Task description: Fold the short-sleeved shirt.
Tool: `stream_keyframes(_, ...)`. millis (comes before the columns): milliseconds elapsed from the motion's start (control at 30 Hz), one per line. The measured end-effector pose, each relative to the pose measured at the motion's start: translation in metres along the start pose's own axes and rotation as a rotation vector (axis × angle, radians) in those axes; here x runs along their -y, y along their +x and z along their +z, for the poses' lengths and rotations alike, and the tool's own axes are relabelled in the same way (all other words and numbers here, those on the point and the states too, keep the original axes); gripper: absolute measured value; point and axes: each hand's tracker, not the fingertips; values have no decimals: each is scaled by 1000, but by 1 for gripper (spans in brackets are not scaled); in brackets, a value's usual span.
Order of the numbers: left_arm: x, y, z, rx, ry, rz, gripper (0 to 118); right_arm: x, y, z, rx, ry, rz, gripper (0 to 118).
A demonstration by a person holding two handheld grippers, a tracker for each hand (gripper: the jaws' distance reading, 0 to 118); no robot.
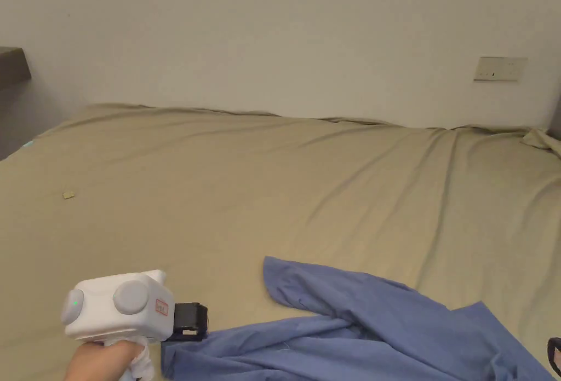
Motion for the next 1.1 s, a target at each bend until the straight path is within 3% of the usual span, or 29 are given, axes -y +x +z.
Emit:
stream_keyframes(67, -4, 3, -24, -11, -43, 21, 113, 4, 7, -5, 12, -21, -4, 2)
stream_keyframes(133, 1, 7, -27, -24, -40, 46, 85, 6, 13, -10, 21, -37, -7, 2)
stream_keyframes(167, 4, 12, -25, -110, -2, 27, 76, 7, 17, -13, 25, -49, -9, 2)
stream_keyframes(233, 13, 23, -10, -103, 39, -44, 25, 6, 24, -24, 34, -85, -24, 2)
stream_keyframes(267, 14, 23, -9, -52, 55, -41, 9, 5, 28, -32, 30, -115, -34, 3)
stream_keyframes(300, 16, 25, -7, 16, 58, -6, 9, 4, 31, -42, 8, -168, -47, 14)
stream_keyframes(333, 17, 29, -6, 19, 47, 1, 9, 1, 35, -55, 8, -233, -58, 37)
stream_keyframes(400, 20, 36, 4, 21, 69, -46, 9, 0, 39, -85, -40, -370, -64, 118)
stream_keyframes(433, 21, 39, 6, 18, 80, -58, 9, 2, 40, -101, -55, -417, -77, 118)
stream_keyframes(500, 20, 39, 14, 42, 83, -65, 9, 5, 40, -122, -107, -454, -95, 118)
stream_keyframes(567, 21, 41, 15, 52, 93, -66, 9, 4, 38, -147, -125, -556, -172, 118)
stream_keyframes(667, 17, 32, 16, 63, 104, -45, 9, 15, 44, -187, -40, -652, -256, 118)
stream_keyframes(700, 18, 30, 15, 74, 106, -28, 9, 14, 46, -192, 30, -677, -288, 97)
stream_keyframes(767, 17, 23, 16, 103, 92, 0, 9, 21, 53, -205, 56, -763, -329, 4)
stream_keyframes(833, 19, 21, 21, 105, 104, 14, 9, 22, 55, -199, -10, -669, -412, 4)
stream_keyframes(867, 17, 19, 27, 122, 136, 19, 9, 20, 52, -194, 16, -639, -387, 4)
stream_keyframes(933, 14, 19, 43, 151, 212, -1, 9, 14, 47, -183, -27, -526, -298, 4)
stream_keyframes(1100, -9, 26, 94, 214, 350, -20, 9, -33, 41, -142, -112, -309, -272, 4)
